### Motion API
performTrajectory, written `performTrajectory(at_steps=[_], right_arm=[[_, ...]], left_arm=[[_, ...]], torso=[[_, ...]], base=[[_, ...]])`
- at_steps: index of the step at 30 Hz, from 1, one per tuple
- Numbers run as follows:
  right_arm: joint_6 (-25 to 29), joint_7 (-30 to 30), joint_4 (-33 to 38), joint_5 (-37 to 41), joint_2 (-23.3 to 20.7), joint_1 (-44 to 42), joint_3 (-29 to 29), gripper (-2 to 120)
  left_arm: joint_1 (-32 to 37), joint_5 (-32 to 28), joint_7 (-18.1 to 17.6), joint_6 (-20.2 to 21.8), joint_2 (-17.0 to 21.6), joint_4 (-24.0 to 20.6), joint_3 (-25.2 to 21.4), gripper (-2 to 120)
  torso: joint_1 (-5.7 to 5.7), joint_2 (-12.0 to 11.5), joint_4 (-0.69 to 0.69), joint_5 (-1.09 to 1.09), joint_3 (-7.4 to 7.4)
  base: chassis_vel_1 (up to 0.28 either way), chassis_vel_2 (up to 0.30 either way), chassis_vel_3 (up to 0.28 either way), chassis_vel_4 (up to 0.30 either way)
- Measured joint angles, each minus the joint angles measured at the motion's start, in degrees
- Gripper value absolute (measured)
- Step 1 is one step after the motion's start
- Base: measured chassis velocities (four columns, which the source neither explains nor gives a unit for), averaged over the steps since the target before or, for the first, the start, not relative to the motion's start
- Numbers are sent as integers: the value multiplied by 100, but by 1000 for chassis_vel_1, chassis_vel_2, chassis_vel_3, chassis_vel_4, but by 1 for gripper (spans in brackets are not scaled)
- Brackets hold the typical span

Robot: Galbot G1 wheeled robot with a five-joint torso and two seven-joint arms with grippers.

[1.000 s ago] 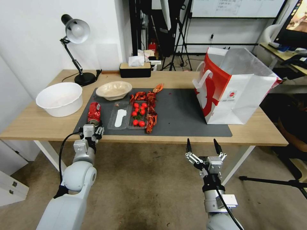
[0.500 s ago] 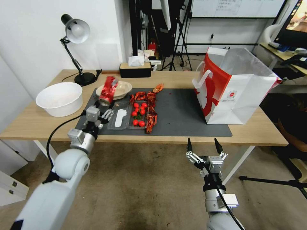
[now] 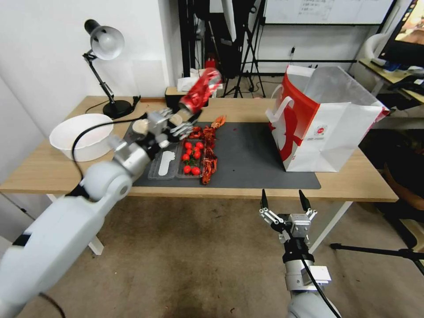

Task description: Pick up the trash from the table and place it into the takeout bag.

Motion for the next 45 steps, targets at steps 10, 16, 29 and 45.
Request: performTrajectory(at_steps=[10, 16, 29, 45], right_arm=[[-49, 12, -76, 7, -128, 172, 2, 100], [-63, 26, -102, 26, -164, 222, 15, 100], [-64, 37, -154, 47, -168, 306, 19, 100], [-27, 57, -149, 60, -111, 322, 49, 100]], left_arm=[[-1942, -642, 39, 2, -1066, 1095, 1560, 51], [-2667, -753, 66, -17, -1716, 1852, 2078, 51], [-3352, -942, 138, -88, -2621, 2883, 2622, 51], [-3751, -1162, 361, -151, -3741, 4430, 3080, 56]], torso=[[0, 0, 0, 2, 0], [0, 0, 1, 1, 0], [1, 1, 1, 0, 0], [0, 0, 0, -1, 0]], base=[[0, 0, 0, 0], [0, 0, 0, 0], [0, 0, 0, 0], [0, 0, 0, 0]])
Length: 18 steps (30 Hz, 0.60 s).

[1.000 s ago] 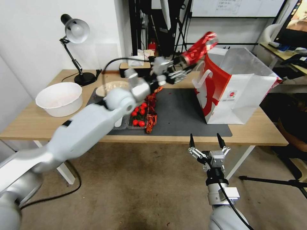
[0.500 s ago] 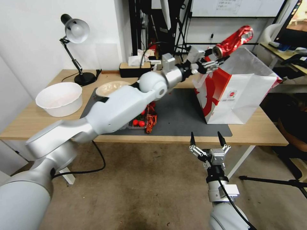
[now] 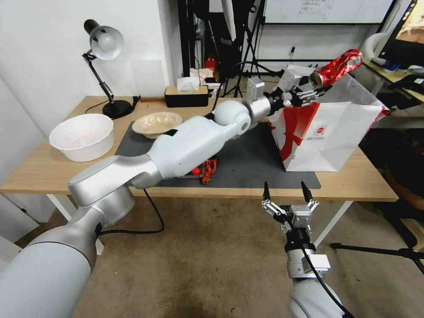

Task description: Pick up the trash from the table and place it into the takeout bag.

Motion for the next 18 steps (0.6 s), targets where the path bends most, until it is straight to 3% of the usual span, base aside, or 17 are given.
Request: performTrajectory(at_steps=[6, 8, 12, 18], right_arm=[[2, 3, 10, 1, 5, -1, 5, 100], [3, 5, 17, 2, 10, -2, 6, 100], [4, 10, 25, 2, 13, -11, 9, 100], [6, 22, 49, 8, 0, -25, 33, 100]], left_arm=[[-16, 11, 0, 13, -26, 36, 10, 71], [-21, 16, -1, 18, -45, 64, 10, 84], [-24, 27, -4, 25, -65, 105, 7, 98], [-12, 62, -105, 30, -53, 41, -200, 100]], torso=[[0, 0, 0, 0, -1], [0, 0, 0, 0, -1], [0, 0, 0, 0, 0], [0, 0, 0, 0, 0]], base=[[0, 0, 0, 0], [0, 0, 0, 0], [0, 0, 0, 0], [0, 0, 0, 0]])
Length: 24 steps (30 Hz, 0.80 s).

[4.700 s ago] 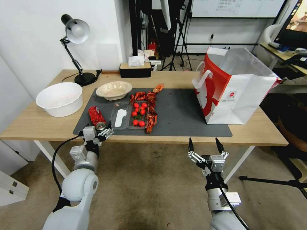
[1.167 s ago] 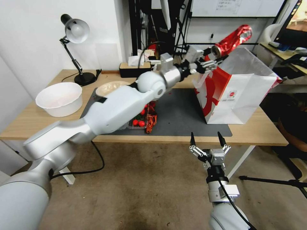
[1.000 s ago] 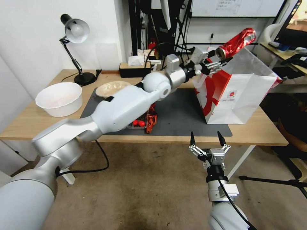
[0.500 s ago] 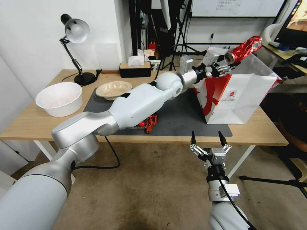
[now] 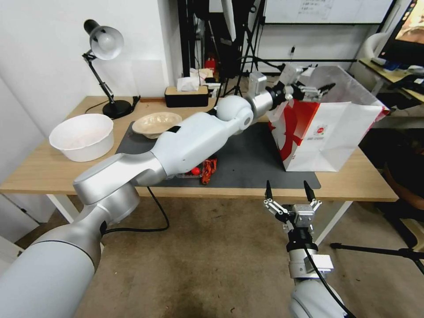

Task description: Pick up the trash from the table and place it into the takeout bag.

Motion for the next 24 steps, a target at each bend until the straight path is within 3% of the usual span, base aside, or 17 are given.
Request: performTrajectory(at_steps=[6, 8, 10, 12, 14, 18, 19, 22, 24], right_arm=[[0, 2, 20, 10, -2, -1, 6, 100], [0, 2, 22, 24, -32, -10, 0, 100], [-1, 2, 23, 27, -39, -11, -2, 100], [-9, 0, 21, 35, -53, -8, -8, 100], [-9, 1, 21, 35, -57, -8, -8, 100], [-13, 0, 17, 38, -122, -54, -9, 100], [-13, 0, 17, 38, -122, -54, -9, 100], [-15, -1, 17, 36, -126, -54, -12, 100], [-15, -1, 17, 34, -126, -54, -15, 100]], left_arm=[[190, -38, -339, 135, 378, -573, -521, 100], [461, -66, -540, 251, 1027, -1242, -916, 100], [530, -69, -579, 272, 1192, -1407, -978, 100], [1017, -69, -778, 337, 1993, -2245, -1277, 100], [1137, -64, -811, 348, 2138, -2394, -1351, 100], [2225, 95, -966, 419, 3184, -3310, -2078, 100], [2225, 95, -966, 419, 3184, -3310, -2078, 100], [2950, 229, -1091, 464, 3677, -3849, -2607, 100], [3055, 252, -1110, 468, 3732, -3914, -2677, 100]], torso=[[0, 0, -1, 0, 0], [0, 0, 1, -3, 0], [0, 0, 0, -2, 0], [0, 0, 2, -4, 0], [0, 0, 2, -3, 0], [0, 0, 1, -3, 0], [0, 0, 1, -3, 0], [0, 0, 1, -2, -1], [0, 0, 1, -2, -1]], base=[[0, 0, 0, 0], [0, 0, 0, 0], [0, 0, 0, 0], [0, 0, 0, 0], [0, 0, 0, 0], [0, 0, 0, 0], [0, 0, 0, 0], [0, 0, 0, 0], [0, 0, 0, 0]])
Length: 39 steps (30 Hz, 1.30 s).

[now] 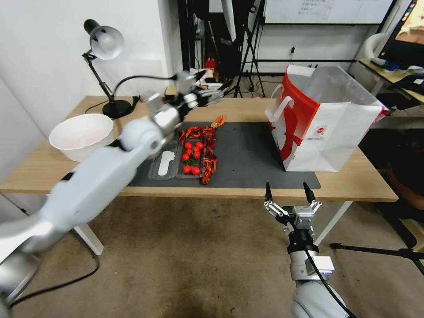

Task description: Pick up the trash from the table and place it into the takeout bag.

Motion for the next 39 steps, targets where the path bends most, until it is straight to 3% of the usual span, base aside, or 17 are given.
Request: performTrajectory(at_steps=[11, 19, 21, 23, 26, 29, 39], right_arm=[[-3, -14, -12, -23, -19, 44, -77, 100], [-2, -25, -37, -28, 0, 92, -144, 100], [5, -31, -52, -29, 0, 109, -171, 100], [7, -32, -55, -29, 1, 110, -174, 100], [25, -37, -86, -37, 7, 133, -212, 100], [40, -42, -103, -43, 12, 149, -247, 100], [95, -47, -113, -44, 18, 157, -270, 100]], left_arm=[[2161, 383, -356, -66, 738, -1023, -1811, 100], [3439, 687, -589, -110, 761, -1389, -2639, 100], [4188, 852, -607, -181, 697, -1562, -3191, 100], [4254, 868, -608, -187, 687, -1578, -3244, 100], [5033, 1315, -722, -240, 440, -1788, -3928, 100], [5471, 1550, -850, -241, 220, -1923, -4237, 100], [6255, 2165, -1144, -331, -430, -2024, -4579, 100]], torso=[[0, 0, -1, 3, 0], [0, 0, -1, 0, 1], [-1, 0, 0, 1, 0], [0, 0, 0, 1, 0], [0, 0, -1, 2, 0], [0, 1, 0, 2, 1], [-1, 0, -1, 2, 1]], base=[[0, 0, 0, 0], [0, 0, 0, 0], [0, 0, 0, 0], [0, 0, 0, 0], [0, 0, 0, 0], [0, 0, 0, 0], [0, 0, 0, 0]])
